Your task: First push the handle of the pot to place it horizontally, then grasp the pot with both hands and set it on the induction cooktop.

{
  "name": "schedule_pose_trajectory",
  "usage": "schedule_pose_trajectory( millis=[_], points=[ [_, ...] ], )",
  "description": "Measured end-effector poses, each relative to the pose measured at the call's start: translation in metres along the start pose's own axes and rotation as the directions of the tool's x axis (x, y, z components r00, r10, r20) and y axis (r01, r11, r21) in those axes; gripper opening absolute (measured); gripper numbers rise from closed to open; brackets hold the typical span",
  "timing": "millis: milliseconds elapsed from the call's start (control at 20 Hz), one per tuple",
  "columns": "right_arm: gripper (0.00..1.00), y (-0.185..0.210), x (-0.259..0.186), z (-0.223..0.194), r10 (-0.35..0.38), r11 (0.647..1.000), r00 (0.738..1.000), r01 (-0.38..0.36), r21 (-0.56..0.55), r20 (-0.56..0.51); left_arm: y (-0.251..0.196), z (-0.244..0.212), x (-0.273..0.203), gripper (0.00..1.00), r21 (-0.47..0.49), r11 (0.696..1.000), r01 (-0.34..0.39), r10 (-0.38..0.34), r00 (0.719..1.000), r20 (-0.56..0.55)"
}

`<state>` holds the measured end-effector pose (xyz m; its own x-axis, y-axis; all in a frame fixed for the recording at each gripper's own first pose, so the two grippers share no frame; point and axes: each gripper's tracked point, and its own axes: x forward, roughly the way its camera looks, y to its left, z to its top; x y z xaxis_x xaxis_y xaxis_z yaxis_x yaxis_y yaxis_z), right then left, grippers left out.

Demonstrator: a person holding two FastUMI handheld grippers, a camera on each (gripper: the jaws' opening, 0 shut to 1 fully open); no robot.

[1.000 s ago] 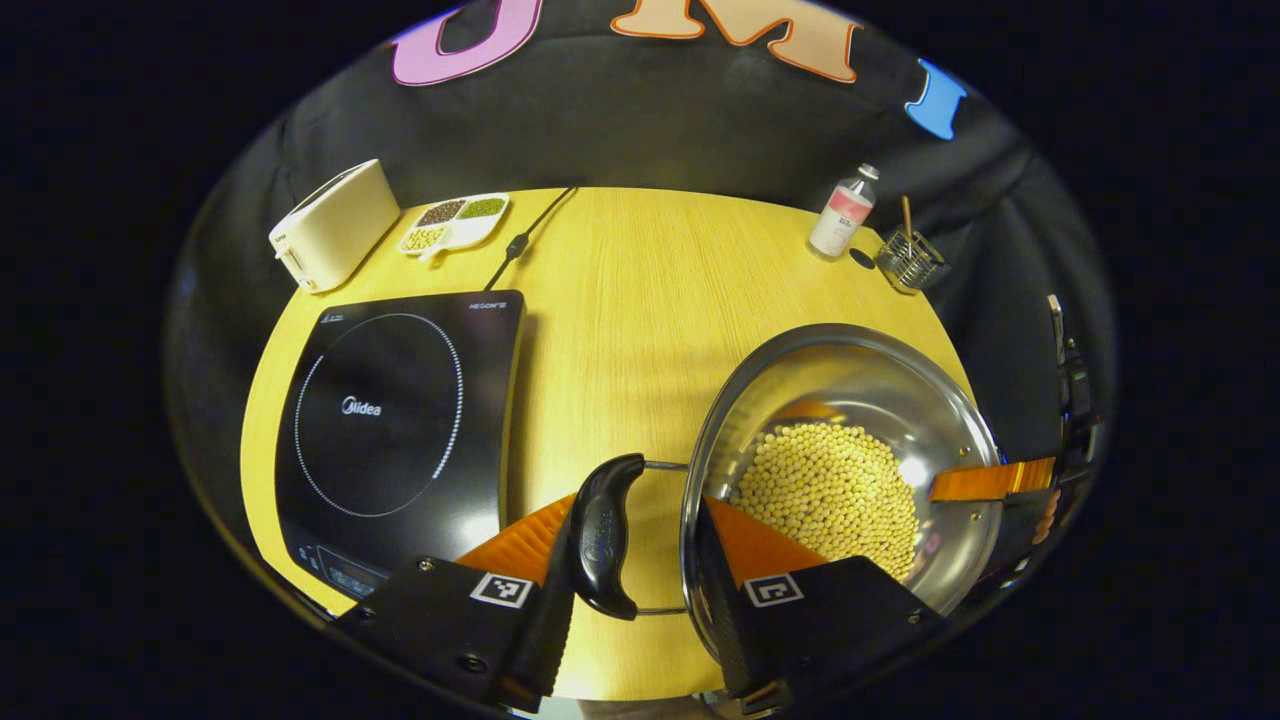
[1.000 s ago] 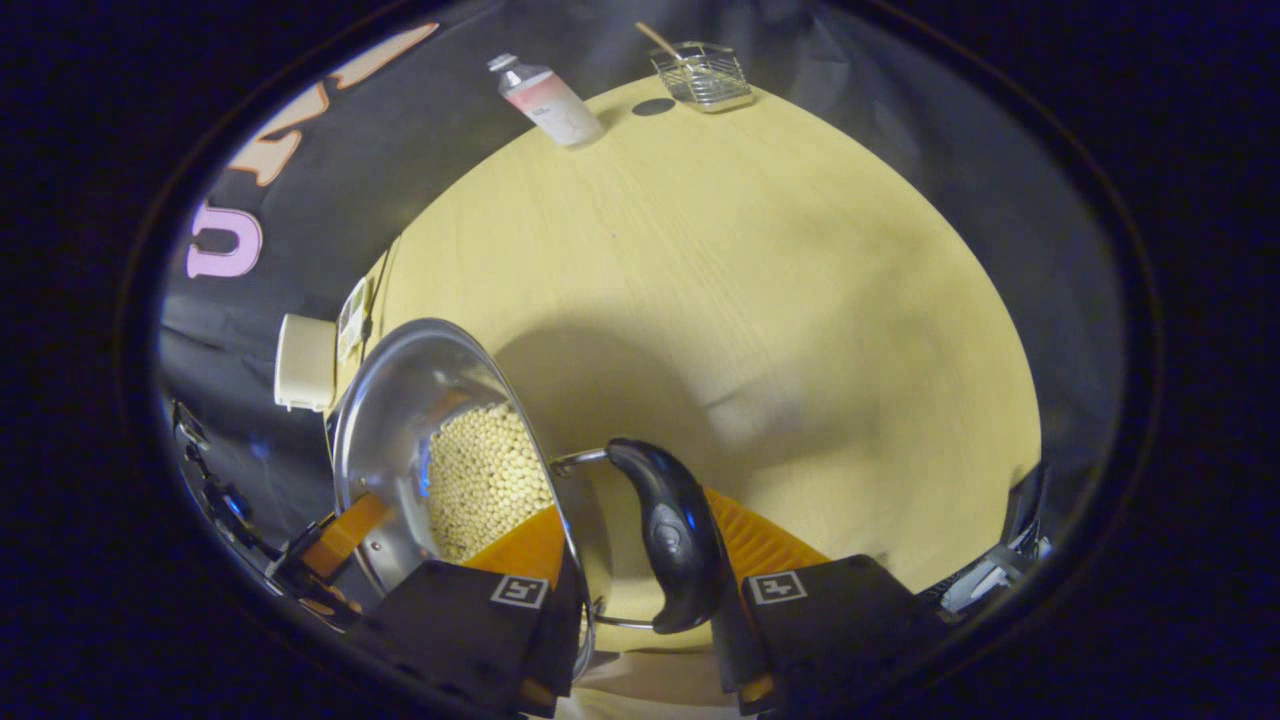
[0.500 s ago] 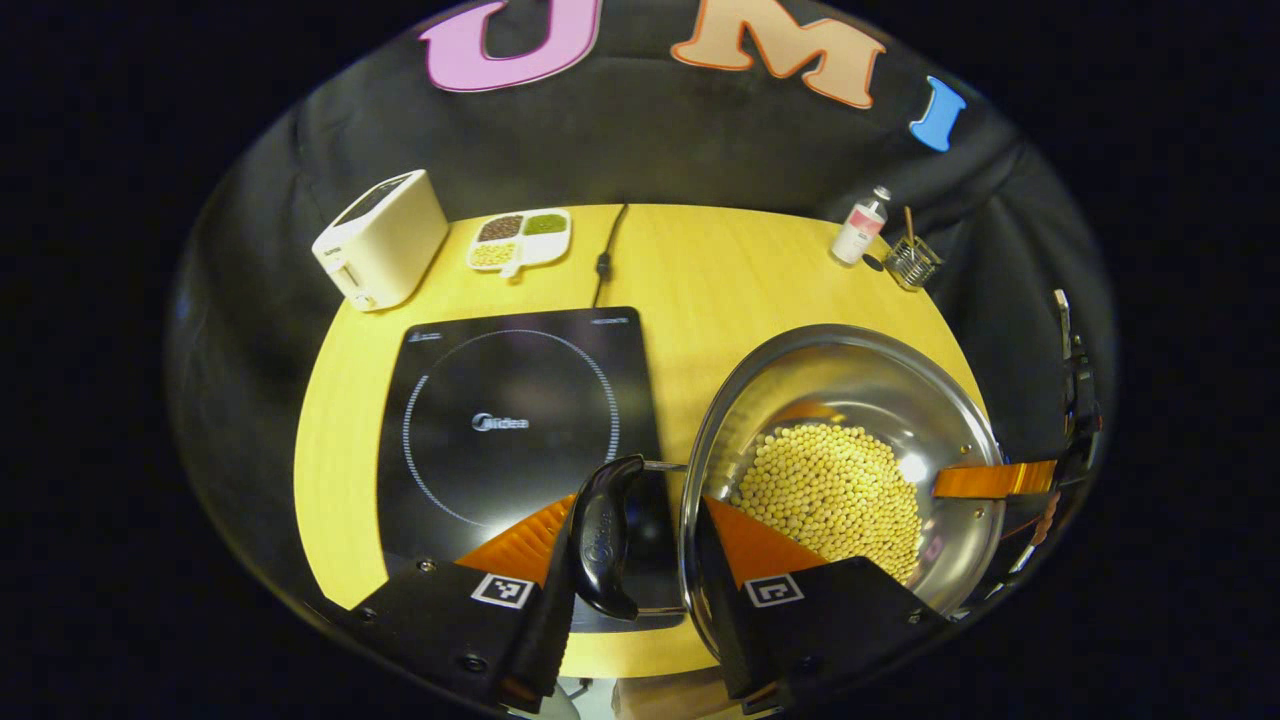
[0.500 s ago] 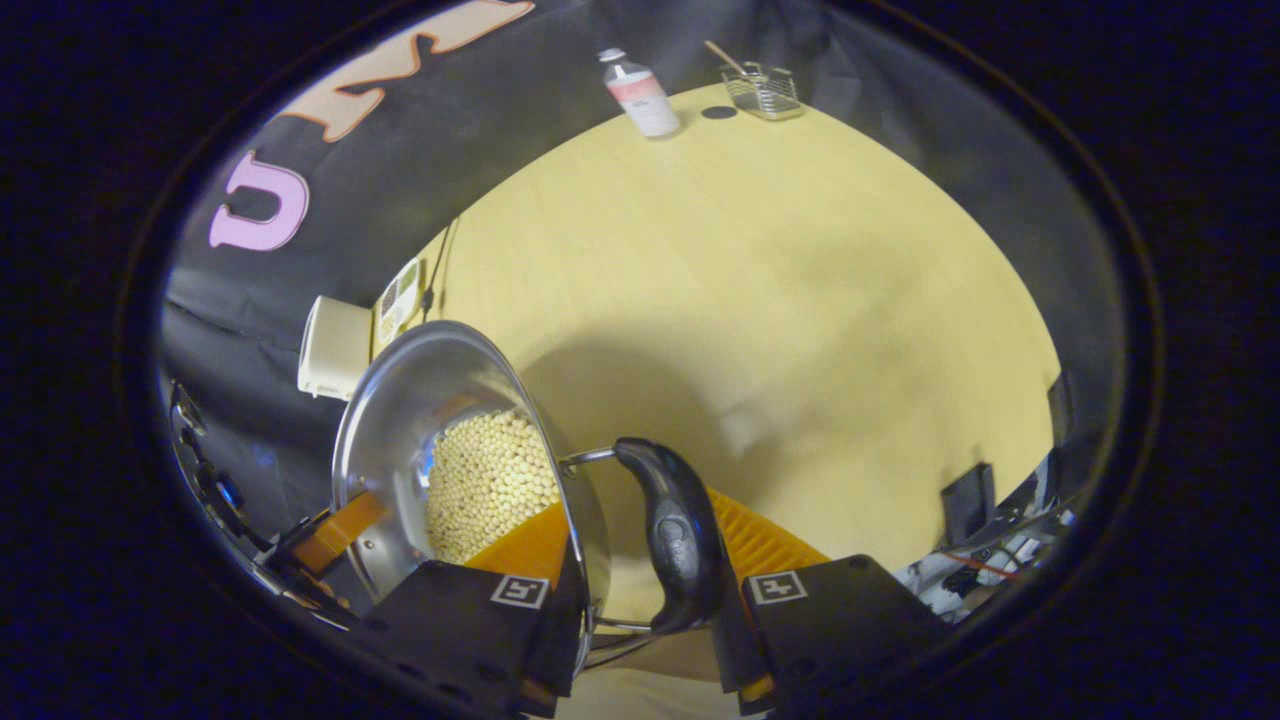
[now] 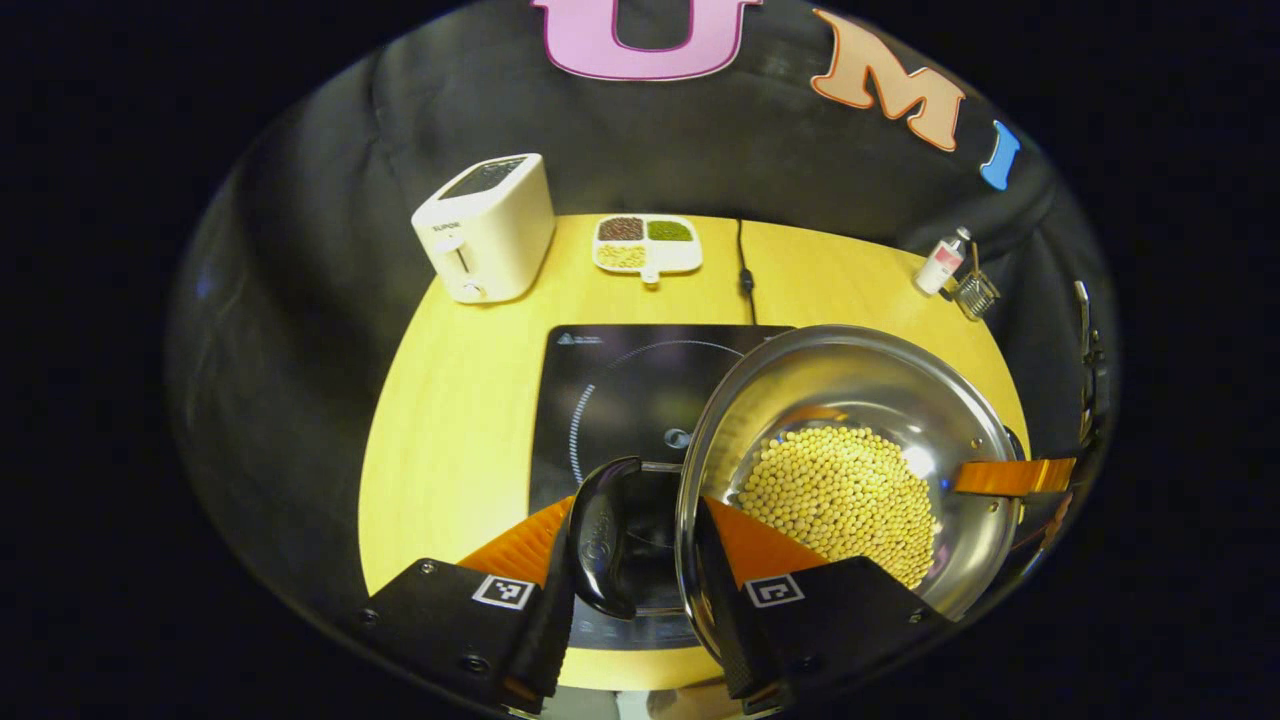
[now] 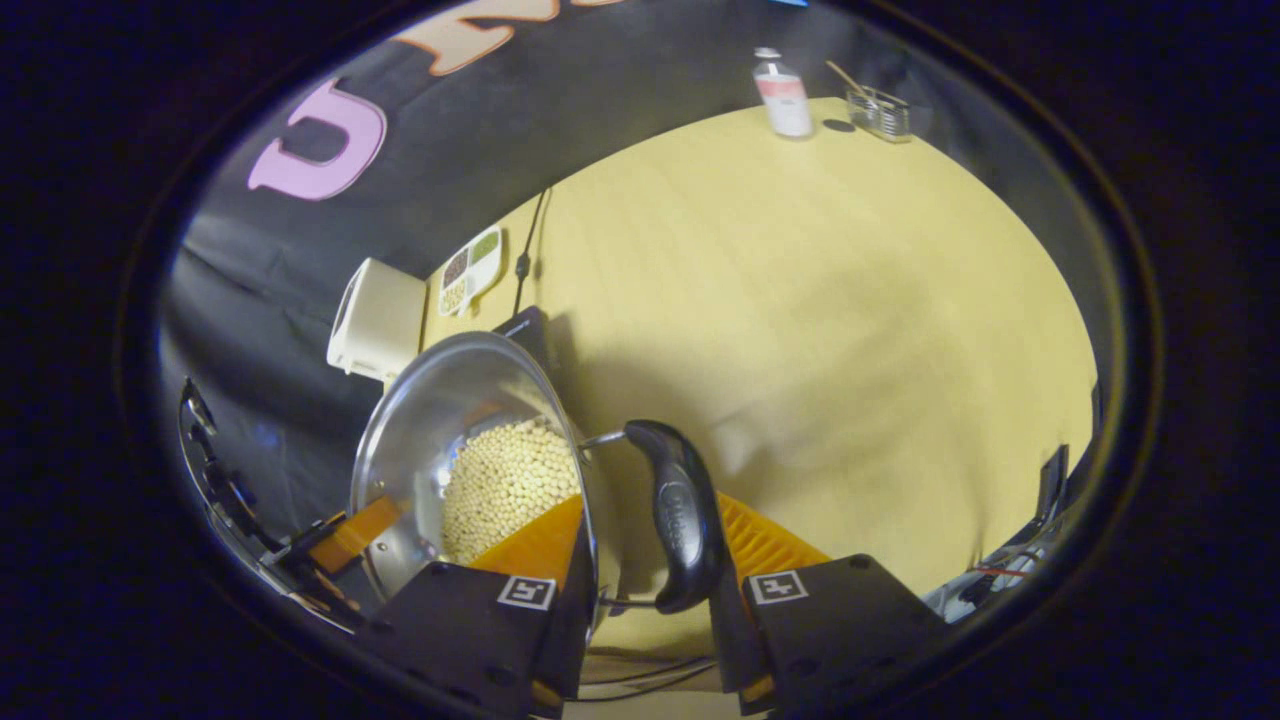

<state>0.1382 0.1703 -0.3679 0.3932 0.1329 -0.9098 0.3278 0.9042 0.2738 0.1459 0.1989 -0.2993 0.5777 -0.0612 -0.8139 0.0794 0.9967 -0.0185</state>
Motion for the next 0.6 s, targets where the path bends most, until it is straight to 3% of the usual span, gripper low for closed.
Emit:
schedule_pose_trajectory(
  millis=[100, 150, 200, 250, 450, 500, 550, 600],
  points=[
    [0.56, 0.024, 0.015, -0.009, 0.024, 1.0, 0.999, -0.024, -0.017, -0.024, 0.022, 0.013, 0.005, 0.62, 0.024, 0.999, -0.037, 0.036, 0.998, 0.052],
    [0.43, 0.053, 0.021, -0.017, 0.112, 0.994, 0.993, -0.112, 0.01, -0.041, 0.029, 0.015, 0.006, 0.61, 0.03, 0.998, -0.057, 0.055, 0.997, 0.06],
    [0.36, 0.056, 0.039, -0.015, 0.033, 0.999, 0.999, -0.033, 0.029, -0.01, 0.031, 0.024, 0.007, 0.63, 0.032, 0.997, -0.066, 0.062, 0.992, 0.111],
    [0.2, 0.048, 0.048, -0.014, -0.014, 1.0, 1.0, 0.014, -0.009, -0.009, 0.032, 0.035, 0.009, 0.62, 0.041, 0.996, -0.078, 0.071, 0.986, 0.15],
    [0.17, 0.071, 0.062, -0.007, 0.059, 0.998, 0.998, -0.059, 0.009, 0.001, 0.046, 0.039, 0.032, 0.59, 0.034, 0.997, -0.062, 0.055, 0.981, 0.185],
    [0.03, 0.072, 0.06, -0.007, 0.061, 0.998, 0.998, -0.061, 0.01, 0.0, 0.05, 0.03, 0.036, 0.59, 0.007, 0.999, -0.045, 0.043, 0.986, 0.163],
    [0.17, 0.071, 0.06, -0.008, 0.061, 0.998, 0.998, -0.061, 0.008, -0.012, 0.05, 0.022, 0.039, 0.59, -0.025, 0.999, -0.025, 0.028, 0.988, 0.152],
    [0.17, 0.073, 0.062, -0.012, 0.062, 0.998, 0.998, -0.062, 0.002, -0.018, 0.052, 0.015, 0.042, 0.59, -0.052, 0.999, -0.007, 0.014, 0.99, 0.139]
  ],
)
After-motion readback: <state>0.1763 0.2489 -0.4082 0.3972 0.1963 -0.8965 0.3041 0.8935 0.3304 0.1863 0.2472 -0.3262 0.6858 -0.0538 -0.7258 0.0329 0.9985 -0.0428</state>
